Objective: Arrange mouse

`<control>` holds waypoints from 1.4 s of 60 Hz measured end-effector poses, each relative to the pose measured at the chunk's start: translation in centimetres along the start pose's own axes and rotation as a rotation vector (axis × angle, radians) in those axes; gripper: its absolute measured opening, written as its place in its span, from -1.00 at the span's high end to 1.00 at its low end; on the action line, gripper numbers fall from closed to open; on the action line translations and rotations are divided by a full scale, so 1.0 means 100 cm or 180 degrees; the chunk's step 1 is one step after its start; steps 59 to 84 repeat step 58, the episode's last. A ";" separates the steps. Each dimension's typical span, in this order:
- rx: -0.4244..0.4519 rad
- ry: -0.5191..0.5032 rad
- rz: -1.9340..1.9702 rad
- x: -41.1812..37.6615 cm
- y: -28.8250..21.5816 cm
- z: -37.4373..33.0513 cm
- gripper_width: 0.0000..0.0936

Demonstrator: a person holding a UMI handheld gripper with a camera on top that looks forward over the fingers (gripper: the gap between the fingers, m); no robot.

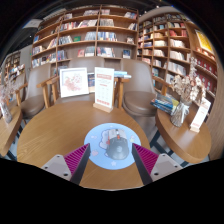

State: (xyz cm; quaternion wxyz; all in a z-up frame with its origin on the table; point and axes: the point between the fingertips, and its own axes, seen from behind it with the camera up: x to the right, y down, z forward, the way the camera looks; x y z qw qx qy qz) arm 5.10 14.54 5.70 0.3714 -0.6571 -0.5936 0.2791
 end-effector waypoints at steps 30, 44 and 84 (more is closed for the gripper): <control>0.0228 -0.0266 -0.0088 -0.043 0.045 -0.186 -0.82; 0.0312 -0.0214 -0.0116 -0.032 0.047 -0.206 -0.82; 0.0381 -0.0186 -0.0206 -0.031 0.047 -0.213 -0.82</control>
